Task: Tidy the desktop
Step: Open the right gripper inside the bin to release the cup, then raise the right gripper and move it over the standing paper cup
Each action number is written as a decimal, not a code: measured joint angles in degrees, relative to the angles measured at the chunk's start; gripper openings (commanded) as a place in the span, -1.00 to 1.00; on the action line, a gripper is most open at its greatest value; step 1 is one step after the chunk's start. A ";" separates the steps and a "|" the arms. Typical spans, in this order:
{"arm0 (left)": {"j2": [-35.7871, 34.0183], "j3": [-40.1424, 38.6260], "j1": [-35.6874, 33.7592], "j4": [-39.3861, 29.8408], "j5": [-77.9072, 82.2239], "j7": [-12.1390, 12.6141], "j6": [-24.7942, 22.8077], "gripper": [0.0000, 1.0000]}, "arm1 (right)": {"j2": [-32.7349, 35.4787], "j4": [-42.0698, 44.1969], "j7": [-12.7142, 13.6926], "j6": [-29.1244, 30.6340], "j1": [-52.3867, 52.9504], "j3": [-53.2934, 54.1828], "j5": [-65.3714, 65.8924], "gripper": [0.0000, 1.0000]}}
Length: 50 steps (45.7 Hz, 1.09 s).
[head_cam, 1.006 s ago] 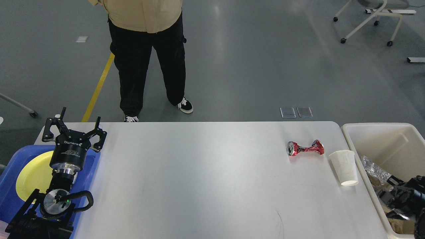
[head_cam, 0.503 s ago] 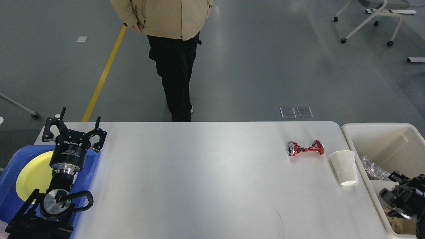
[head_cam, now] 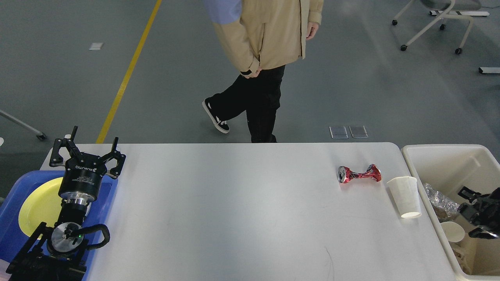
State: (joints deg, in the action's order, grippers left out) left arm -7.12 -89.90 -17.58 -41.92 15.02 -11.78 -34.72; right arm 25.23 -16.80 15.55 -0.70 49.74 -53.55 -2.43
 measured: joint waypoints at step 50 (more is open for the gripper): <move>0.00 -0.01 0.01 0.00 0.01 0.00 0.00 0.93 | -2.43 -61.49 0.59 55.70 85.39 -9.16 12.23 1.00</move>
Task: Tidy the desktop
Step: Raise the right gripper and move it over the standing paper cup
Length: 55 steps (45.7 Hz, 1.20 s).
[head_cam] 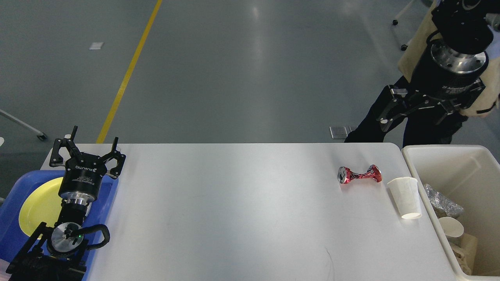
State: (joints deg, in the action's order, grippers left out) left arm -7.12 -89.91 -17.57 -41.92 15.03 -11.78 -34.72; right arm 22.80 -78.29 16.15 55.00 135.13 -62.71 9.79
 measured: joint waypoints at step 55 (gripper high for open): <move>0.00 0.01 0.00 -0.02 0.00 0.00 0.00 0.93 | 8.43 -3.53 -1.43 -10.76 -1.42 -7.60 -0.42 0.75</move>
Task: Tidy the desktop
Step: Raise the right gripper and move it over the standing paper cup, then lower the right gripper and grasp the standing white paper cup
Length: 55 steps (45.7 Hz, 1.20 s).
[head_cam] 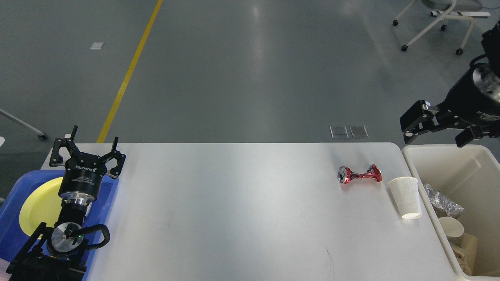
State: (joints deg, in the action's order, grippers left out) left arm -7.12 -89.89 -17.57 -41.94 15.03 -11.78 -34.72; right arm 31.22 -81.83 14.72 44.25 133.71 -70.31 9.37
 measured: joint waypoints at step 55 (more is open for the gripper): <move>0.00 -0.02 0.00 0.01 0.00 0.00 0.08 0.93 | -7.85 49.91 -25.35 -43.97 -74.03 12.76 18.54 0.78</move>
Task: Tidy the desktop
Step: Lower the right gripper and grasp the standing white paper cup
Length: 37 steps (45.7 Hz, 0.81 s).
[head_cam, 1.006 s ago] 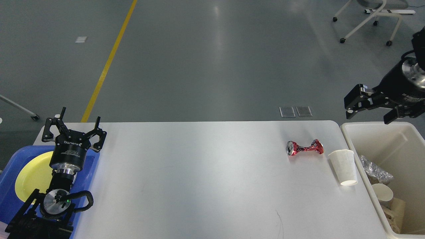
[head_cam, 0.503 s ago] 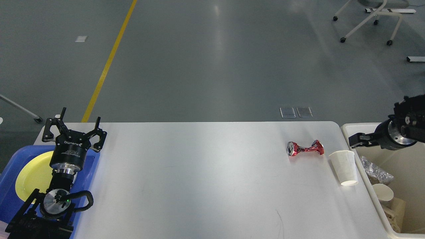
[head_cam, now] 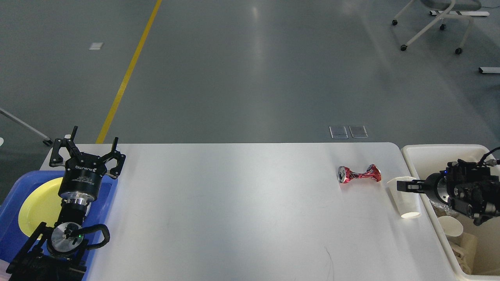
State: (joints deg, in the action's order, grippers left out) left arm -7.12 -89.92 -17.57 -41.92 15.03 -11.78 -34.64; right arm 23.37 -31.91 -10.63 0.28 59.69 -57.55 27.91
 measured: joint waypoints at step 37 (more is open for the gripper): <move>0.00 0.00 0.00 0.00 0.00 -0.07 0.02 0.93 | -3.61 3.61 1.21 -1.74 -5.28 2.09 -0.02 0.75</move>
State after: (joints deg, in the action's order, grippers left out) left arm -7.12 -89.91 -17.57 -41.92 15.03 -11.86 -34.62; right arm 19.76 -28.31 -9.43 -1.46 54.41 -55.46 27.89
